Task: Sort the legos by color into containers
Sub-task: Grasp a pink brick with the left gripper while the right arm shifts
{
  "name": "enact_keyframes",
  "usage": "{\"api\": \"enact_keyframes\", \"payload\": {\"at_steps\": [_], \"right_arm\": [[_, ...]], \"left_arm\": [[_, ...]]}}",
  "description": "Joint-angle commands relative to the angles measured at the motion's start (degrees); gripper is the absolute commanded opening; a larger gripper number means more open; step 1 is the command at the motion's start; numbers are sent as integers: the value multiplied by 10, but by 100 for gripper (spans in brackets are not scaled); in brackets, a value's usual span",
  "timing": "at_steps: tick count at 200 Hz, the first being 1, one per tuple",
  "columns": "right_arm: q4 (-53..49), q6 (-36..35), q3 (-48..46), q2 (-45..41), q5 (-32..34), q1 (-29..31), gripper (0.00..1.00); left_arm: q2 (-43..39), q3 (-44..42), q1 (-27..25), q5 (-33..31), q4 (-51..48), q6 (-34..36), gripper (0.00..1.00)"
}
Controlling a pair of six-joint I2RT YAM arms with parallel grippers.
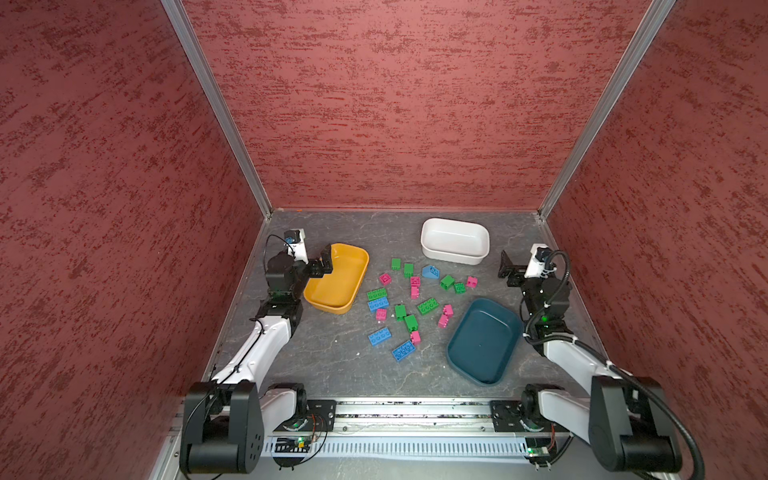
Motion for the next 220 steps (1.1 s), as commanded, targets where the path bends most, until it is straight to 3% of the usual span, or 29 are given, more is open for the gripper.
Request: {"api": "enact_keyframes", "payload": {"at_steps": [1, 39, 83, 110, 156, 220], "right_arm": [[-115, 30, 33, -34, -99, -2, 99], [-259, 47, 93, -72, -227, 0, 99], [-390, 38, 144, -83, -316, 22, 99], [-425, 35, 148, -88, -321, 51, 99], [-460, 20, 146, -87, -291, 98, 99], [-488, -4, 143, -82, -255, 125, 99]], "left_arm": [[-7, 59, -25, 33, -189, 11, 99], [42, 166, -97, 83, -359, 59, 99], [129, 232, -167, 99, -429, 137, 100], [200, 279, -198, 97, -463, 181, 100], [333, 391, -224, 59, -527, 236, 91], [438, 460, -256, -17, -544, 284, 84]]}}
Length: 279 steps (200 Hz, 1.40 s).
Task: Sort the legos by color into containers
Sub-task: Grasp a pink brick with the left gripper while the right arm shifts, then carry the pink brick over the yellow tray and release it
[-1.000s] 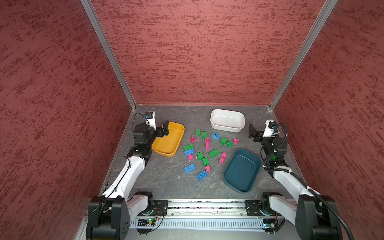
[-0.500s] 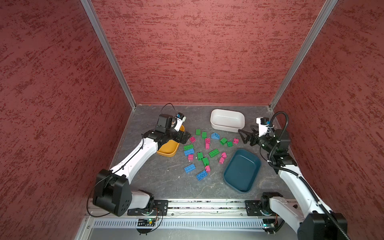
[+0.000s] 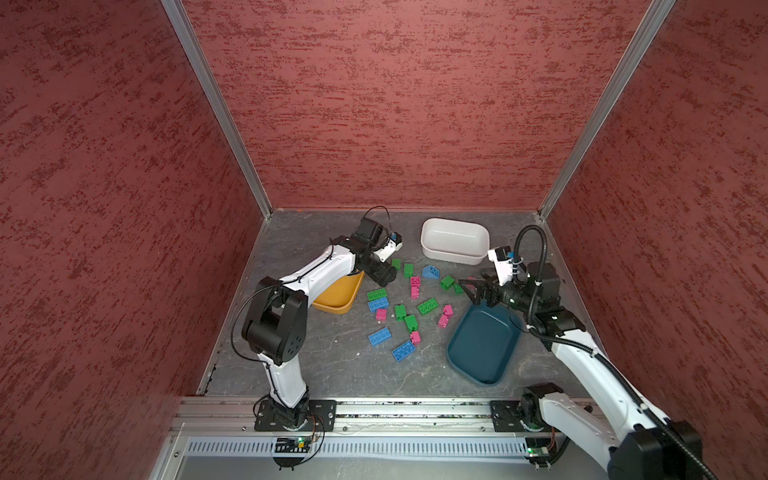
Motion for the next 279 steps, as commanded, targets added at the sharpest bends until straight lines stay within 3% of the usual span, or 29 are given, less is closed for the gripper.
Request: {"api": "enact_keyframes", "payload": {"at_steps": [1, 96, 159, 216, 279], "right_arm": [[-16, -19, 9, -2, 21, 8, 99], [-16, -25, -13, 0, 34, 13, 99], [-22, -31, -12, 2, 36, 14, 99], [-24, -32, -11, 2, 37, 13, 99], [-7, -22, -6, 5, 13, 15, 99]], "left_arm": [[25, 20, -5, -39, -13, 31, 84], [142, 82, -7, -57, -7, 56, 74], [178, 102, -7, -60, -23, 62, 58], [180, 105, -5, -49, -36, 57, 33], [106, 143, 0, -21, -91, 13, 29]]}}
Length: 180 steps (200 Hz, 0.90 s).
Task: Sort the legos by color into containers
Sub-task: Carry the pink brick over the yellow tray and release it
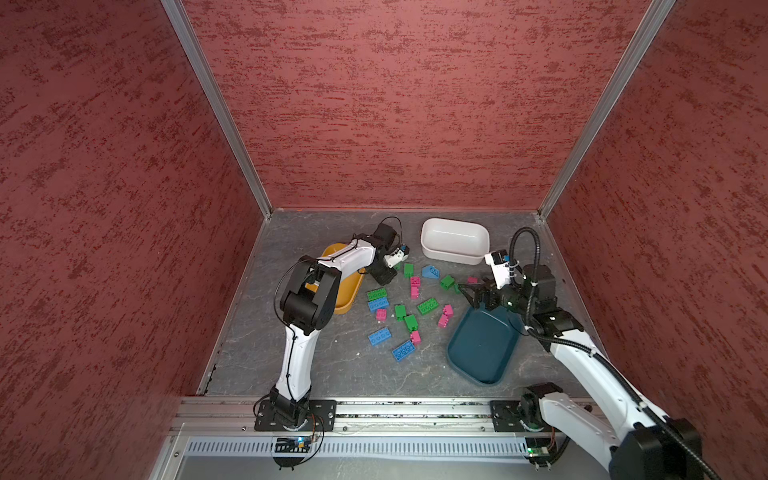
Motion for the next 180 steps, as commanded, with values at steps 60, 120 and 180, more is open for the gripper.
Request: {"api": "enact_keyframes", "payload": {"at_steps": [60, 120, 180], "right_arm": [[50, 22, 13, 28, -59, 34, 99], [43, 17, 32, 56, -33, 71, 99], [24, 11, 35, 57, -13, 84, 99]], "left_arm": [[-115, 33, 96, -11, -62, -128, 28], [-96, -26, 169, -32, 3, -229, 28], [-52, -28, 188, -75, 36, -261, 40]]}}
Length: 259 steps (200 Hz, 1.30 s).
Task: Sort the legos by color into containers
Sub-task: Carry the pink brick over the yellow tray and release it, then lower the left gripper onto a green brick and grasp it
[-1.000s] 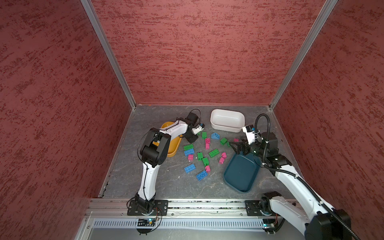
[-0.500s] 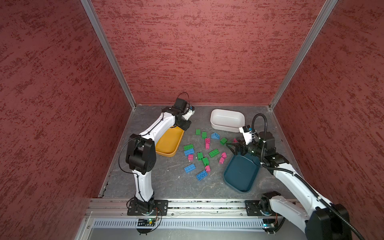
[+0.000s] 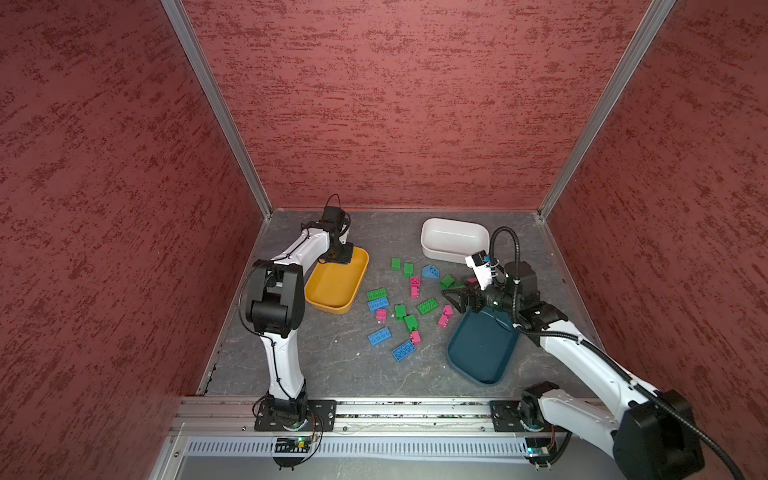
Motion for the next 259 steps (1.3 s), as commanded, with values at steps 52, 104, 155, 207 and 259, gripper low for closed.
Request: {"api": "enact_keyframes", "payload": {"at_steps": [52, 104, 155, 207, 259], "right_arm": [[-21, -23, 21, -10, 28, 6, 99], [-35, -42, 20, -17, 42, 6, 99], [-39, -49, 18, -24, 47, 6, 99], [-37, -45, 5, -37, 44, 6, 99], [-41, -46, -8, -45, 46, 5, 99]], "left_arm": [[-24, 16, -8, -14, -22, -23, 58], [-125, -13, -73, 13, -52, -30, 66], [-151, -33, -170, 41, -64, 65, 66], [-80, -20, -201, 58, -69, 143, 63], [-30, -20, -205, 24, -46, 159, 63]]}}
